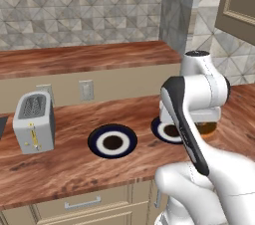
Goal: Move the dessert items from the plate to the tray.
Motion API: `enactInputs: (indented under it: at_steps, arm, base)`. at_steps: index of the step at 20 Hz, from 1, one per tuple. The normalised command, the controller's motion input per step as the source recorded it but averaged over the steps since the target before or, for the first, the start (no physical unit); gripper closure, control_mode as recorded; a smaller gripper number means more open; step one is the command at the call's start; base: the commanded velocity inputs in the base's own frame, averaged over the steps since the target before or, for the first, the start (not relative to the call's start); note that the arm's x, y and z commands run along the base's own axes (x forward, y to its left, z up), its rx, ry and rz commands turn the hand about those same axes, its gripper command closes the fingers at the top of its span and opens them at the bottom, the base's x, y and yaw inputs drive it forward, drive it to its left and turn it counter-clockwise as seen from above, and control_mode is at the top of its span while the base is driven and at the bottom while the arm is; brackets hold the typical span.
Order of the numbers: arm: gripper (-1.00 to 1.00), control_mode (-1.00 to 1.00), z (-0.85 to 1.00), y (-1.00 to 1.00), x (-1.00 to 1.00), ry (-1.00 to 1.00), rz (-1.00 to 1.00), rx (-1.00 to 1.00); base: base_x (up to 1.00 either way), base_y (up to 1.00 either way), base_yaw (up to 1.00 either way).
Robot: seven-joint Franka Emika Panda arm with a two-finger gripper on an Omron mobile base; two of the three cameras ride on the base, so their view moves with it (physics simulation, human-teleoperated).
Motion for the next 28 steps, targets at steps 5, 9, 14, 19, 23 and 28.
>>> enactInputs:
  at_steps: [5,9,14,19,23,28]
  arm:
    - [1.00,-1.00,-0.10,0.00,0.00,0.00,0.00,0.00]
    - [1.00,-1.00,-0.02,0.13,0.00,0.00,-0.01,0.00]
    - [1.00,1.00,0.00,0.14,0.00,0.00,0.00,0.00]
    - [1.00,1.00,0.00,0.00,0.00,0.00,0.00,0.00]
    - [1.00,1.00,0.00,0.00,0.00,0.00,0.00,0.00]
    - [1.00,1.00,0.00,0.00,0.00,0.00,0.00,0.00]
  base:
    - [0.00,0.00,0.00]
    - [0.00,0.00,0.00]
    - [-0.08,0.46,0.00]
    - [-0.01,1.00,0.00]
    - [-0.18,0.98,0.02]
    - [-0.39,0.21,0.00]
